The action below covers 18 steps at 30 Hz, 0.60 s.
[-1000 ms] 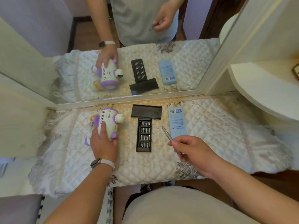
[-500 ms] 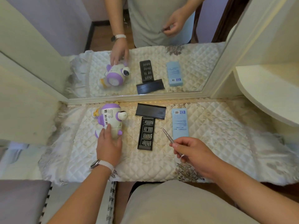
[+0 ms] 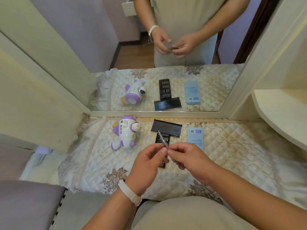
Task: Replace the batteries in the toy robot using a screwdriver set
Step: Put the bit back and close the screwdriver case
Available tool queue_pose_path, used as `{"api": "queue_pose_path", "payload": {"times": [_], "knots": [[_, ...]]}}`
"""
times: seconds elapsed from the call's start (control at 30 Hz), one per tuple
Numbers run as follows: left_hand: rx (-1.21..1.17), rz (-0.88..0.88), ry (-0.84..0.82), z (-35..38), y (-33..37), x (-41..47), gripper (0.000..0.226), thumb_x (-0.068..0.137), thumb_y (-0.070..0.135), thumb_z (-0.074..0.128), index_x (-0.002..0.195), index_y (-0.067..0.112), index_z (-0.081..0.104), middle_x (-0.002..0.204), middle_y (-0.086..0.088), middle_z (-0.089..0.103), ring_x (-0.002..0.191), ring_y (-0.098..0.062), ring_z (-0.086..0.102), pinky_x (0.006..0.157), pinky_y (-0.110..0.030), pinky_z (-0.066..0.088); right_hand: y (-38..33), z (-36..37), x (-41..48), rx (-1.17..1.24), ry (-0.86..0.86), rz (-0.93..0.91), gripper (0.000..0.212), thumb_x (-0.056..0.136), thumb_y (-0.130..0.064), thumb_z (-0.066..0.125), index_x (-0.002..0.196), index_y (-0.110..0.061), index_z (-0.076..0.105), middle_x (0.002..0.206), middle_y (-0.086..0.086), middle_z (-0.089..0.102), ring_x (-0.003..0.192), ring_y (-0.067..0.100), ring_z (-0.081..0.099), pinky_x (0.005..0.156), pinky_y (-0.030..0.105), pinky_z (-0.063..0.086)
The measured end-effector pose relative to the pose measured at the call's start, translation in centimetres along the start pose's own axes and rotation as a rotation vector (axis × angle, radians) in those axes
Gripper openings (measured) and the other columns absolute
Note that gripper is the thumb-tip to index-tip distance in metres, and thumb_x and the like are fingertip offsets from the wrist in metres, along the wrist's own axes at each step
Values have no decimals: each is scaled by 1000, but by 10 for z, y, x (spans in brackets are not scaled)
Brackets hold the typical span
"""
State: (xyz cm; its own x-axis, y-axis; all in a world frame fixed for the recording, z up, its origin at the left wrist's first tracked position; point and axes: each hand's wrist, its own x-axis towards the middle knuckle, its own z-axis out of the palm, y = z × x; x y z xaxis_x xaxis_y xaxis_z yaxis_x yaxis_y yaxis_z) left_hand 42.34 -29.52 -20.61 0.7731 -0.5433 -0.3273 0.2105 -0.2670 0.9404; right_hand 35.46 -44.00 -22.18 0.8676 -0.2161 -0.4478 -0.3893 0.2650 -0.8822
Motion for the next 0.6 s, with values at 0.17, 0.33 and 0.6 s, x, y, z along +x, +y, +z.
{"api": "queue_pose_path", "payload": {"times": [0.17,0.33,0.6], "knots": [[-10,15,24,6,12,6,14,94,7,60,92,13,73,78,-1,71,71,-10,63,67,-26,52,-10,-3,2,-30,-12,-50,6,88,-11,68,87,-12,74,61,-2,61,56,14,46,52,28,37],[1,11,82,8,13,5,8,93,11,63,88,8,69,77,-9,71,70,-17,67,66,-28,55,-14,-12,-5,-79,-1,-59,4,88,-13,68,90,-12,71,68,0,67,58,13,56,53,27,43],[51,69,-5,15,8,1,5,90,1,65,87,2,69,60,-1,59,48,-8,48,48,-18,41,-28,-25,-5,15,45,-112,14,94,-16,59,100,-8,69,74,4,66,62,16,56,53,26,43]]}}
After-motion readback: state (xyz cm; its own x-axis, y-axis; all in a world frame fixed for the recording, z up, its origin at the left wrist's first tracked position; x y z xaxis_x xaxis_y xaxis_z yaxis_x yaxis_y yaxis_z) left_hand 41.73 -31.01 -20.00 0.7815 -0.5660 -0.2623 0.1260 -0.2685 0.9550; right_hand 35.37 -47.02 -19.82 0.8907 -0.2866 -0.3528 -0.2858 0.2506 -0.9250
